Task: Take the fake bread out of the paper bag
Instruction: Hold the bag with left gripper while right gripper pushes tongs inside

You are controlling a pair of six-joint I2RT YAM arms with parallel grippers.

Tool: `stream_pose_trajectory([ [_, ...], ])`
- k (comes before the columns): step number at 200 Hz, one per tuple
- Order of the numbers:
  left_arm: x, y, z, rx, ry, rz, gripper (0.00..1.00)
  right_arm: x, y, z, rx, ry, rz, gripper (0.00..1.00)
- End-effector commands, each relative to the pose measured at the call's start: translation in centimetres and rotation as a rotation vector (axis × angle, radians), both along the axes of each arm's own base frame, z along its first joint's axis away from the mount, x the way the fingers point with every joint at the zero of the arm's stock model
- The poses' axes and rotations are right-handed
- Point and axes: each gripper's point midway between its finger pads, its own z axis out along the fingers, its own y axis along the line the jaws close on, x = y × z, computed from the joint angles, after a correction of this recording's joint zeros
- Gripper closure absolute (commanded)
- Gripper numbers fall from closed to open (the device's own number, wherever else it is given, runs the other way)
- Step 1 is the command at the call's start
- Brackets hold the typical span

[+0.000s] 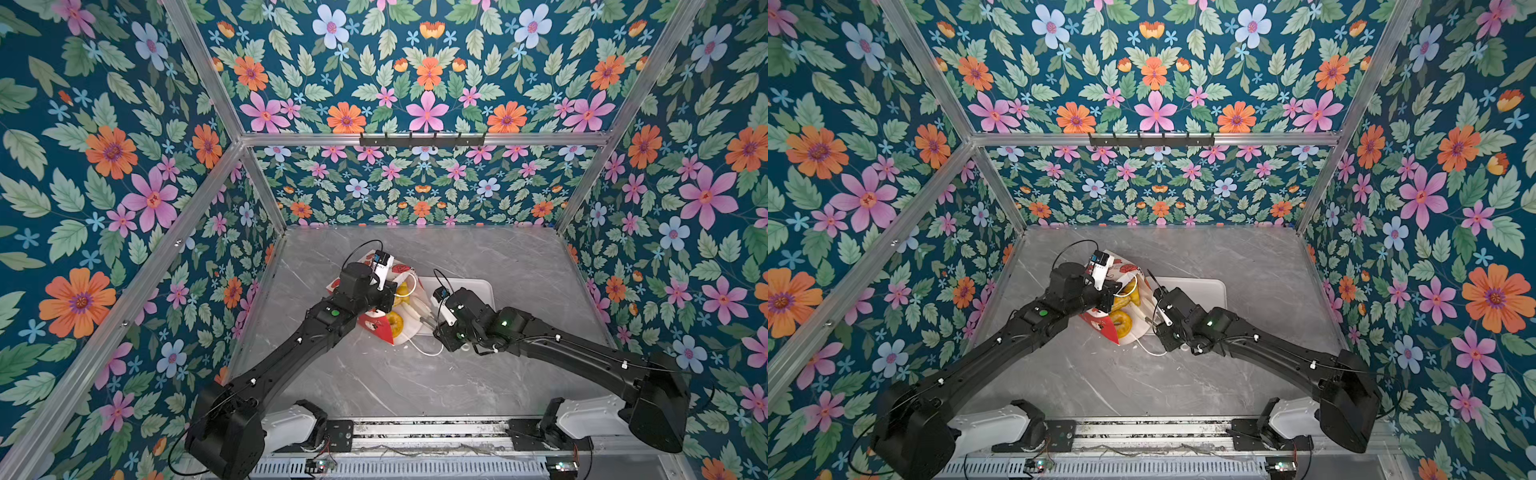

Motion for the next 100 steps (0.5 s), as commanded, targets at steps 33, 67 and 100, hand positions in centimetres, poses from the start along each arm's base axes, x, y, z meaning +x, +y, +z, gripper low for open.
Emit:
stream_pose_trajectory([
  [33, 0.3, -0.2, 1.0, -0.013, -0.049, -0.01, 0.94, -0.3, 1.2, 1.5, 0.061, -0.063, 0.095, 0.59],
  [67, 0.2, -0.1, 1.0, -0.007, -0.05, -0.013, 0.94, -0.7, -0.1, 0.7, -0.025, -0.078, 0.135, 0.59],
  [100, 0.2, 0.0, 1.2, -0.009, -0.054, -0.006, 0.93, -1.0, -1.4, 0.0, -0.095, -0.09, 0.156, 0.59],
])
